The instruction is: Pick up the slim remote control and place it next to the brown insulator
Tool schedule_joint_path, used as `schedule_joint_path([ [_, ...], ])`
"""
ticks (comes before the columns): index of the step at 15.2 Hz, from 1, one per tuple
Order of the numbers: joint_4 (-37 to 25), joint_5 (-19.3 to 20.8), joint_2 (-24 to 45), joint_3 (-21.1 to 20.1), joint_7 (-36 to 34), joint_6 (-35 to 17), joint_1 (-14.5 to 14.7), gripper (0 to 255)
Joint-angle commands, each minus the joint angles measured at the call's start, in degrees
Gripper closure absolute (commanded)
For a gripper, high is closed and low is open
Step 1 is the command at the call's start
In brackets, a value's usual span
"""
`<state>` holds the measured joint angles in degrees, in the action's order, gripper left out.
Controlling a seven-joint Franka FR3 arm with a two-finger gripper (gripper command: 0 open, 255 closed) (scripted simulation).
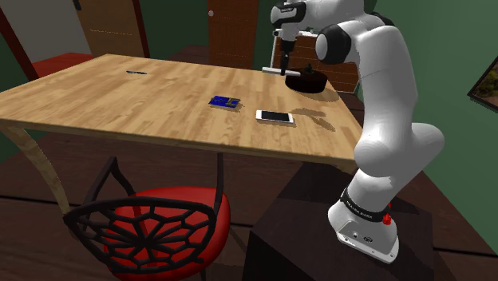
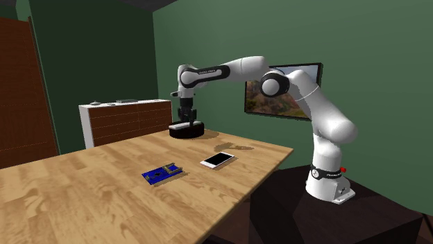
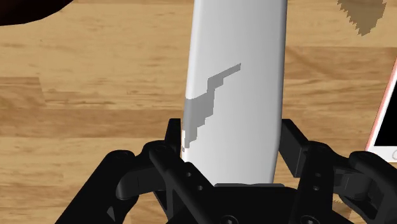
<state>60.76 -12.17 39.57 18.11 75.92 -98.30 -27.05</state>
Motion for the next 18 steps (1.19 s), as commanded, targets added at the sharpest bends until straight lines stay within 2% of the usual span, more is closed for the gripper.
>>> schedule_joint_path([
  [1, 1.5, 0.0, 0.0, 0.0, 0.1, -1.6, 0.2, 255],
  [18, 11.3, -0.9, 2.1, -0.6, 1.2, -13.3, 1.1, 255],
])
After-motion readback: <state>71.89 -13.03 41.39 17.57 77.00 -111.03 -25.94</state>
